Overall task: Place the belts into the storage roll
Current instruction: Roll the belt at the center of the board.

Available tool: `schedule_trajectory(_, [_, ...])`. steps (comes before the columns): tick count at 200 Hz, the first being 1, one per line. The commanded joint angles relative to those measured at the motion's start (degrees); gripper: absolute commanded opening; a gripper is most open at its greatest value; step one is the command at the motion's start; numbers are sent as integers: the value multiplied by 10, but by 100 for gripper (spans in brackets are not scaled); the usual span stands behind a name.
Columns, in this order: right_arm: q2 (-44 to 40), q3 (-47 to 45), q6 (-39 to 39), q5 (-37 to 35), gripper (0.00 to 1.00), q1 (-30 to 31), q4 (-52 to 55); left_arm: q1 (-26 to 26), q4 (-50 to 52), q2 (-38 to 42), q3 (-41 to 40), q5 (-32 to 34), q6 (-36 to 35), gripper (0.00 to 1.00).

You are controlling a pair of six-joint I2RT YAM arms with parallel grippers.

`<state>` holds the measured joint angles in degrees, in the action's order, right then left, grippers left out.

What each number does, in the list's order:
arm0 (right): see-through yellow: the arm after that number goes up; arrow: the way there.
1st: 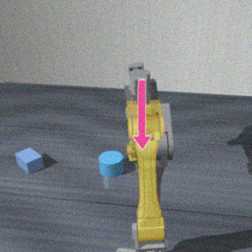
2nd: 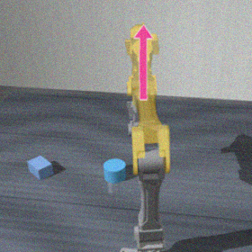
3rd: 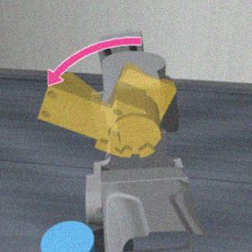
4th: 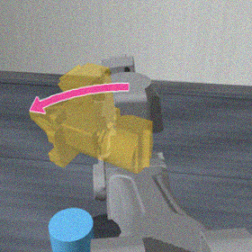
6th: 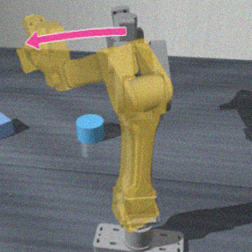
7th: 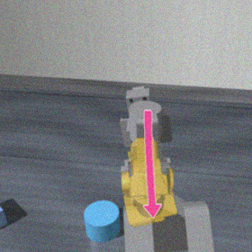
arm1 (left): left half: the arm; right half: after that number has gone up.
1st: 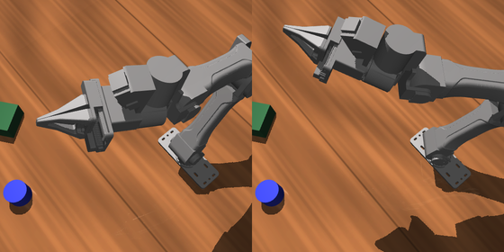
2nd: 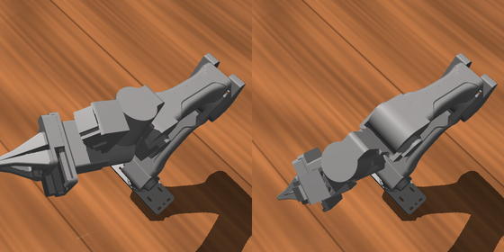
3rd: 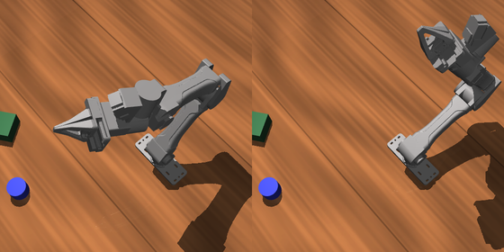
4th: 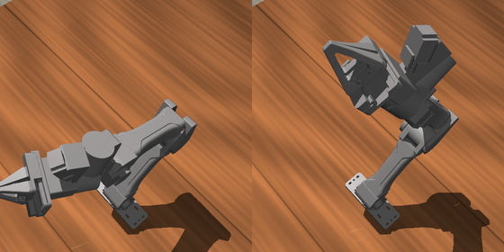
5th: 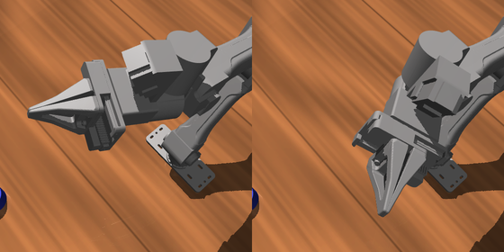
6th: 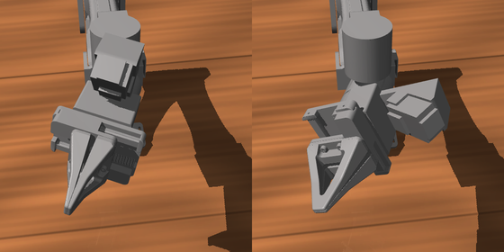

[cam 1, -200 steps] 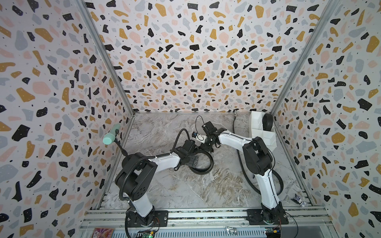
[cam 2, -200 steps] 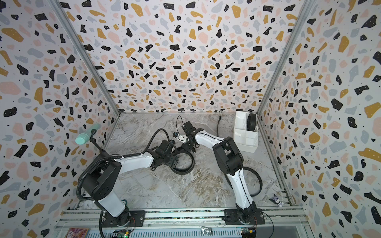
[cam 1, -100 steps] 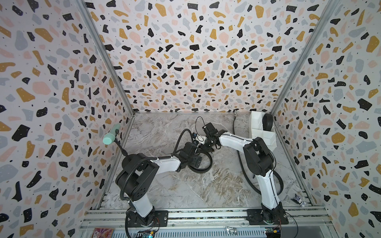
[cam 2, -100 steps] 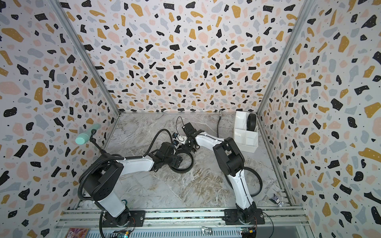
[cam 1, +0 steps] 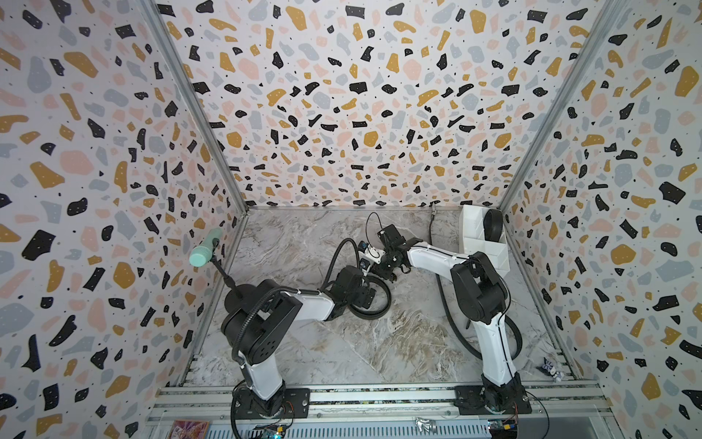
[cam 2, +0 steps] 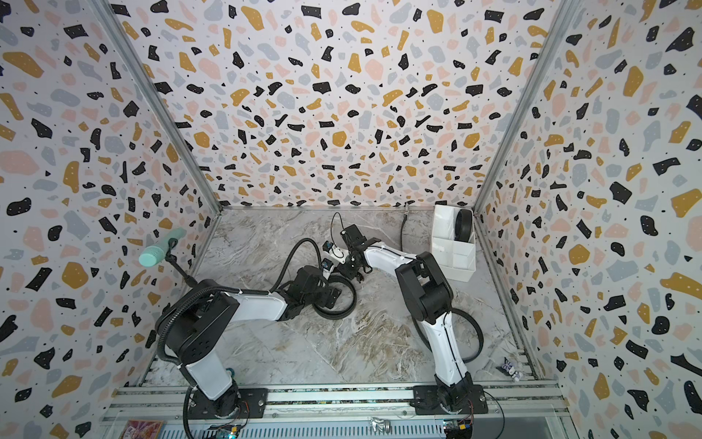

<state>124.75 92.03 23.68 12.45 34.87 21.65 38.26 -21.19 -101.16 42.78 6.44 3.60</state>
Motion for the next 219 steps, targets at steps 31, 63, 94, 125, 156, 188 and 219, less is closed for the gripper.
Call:
schedule_trajectory(31, [-15, -58, -35, -6, 9, -9, 41, 5, -67, -16, 10, -17, -10, 100])
schedule_trajectory(63, [-23, -82, -39, -5, 7, -9, 32, 6, -89, -20, 9, -30, -9, 100])
schedule_trajectory(94, [-25, -89, -43, 1, 6, -9, 30, 5, -108, -34, 7, -45, -11, 100])
schedule_trajectory(125, [-26, -91, -45, 4, 5, -9, 31, 5, -132, -46, 8, -49, -7, 99])
schedule_trajectory(156, [-29, -96, -48, 9, 4, -8, 32, 5, -154, -51, 7, -34, 1, 98])
schedule_trajectory(188, [-33, -104, -51, 14, 3, -6, 32, 5, -166, -66, 15, -24, 11, 97])
schedule_trajectory(219, [-35, -110, -55, 18, 1, 1, 31, 5, -185, -74, 18, -15, 26, 95])
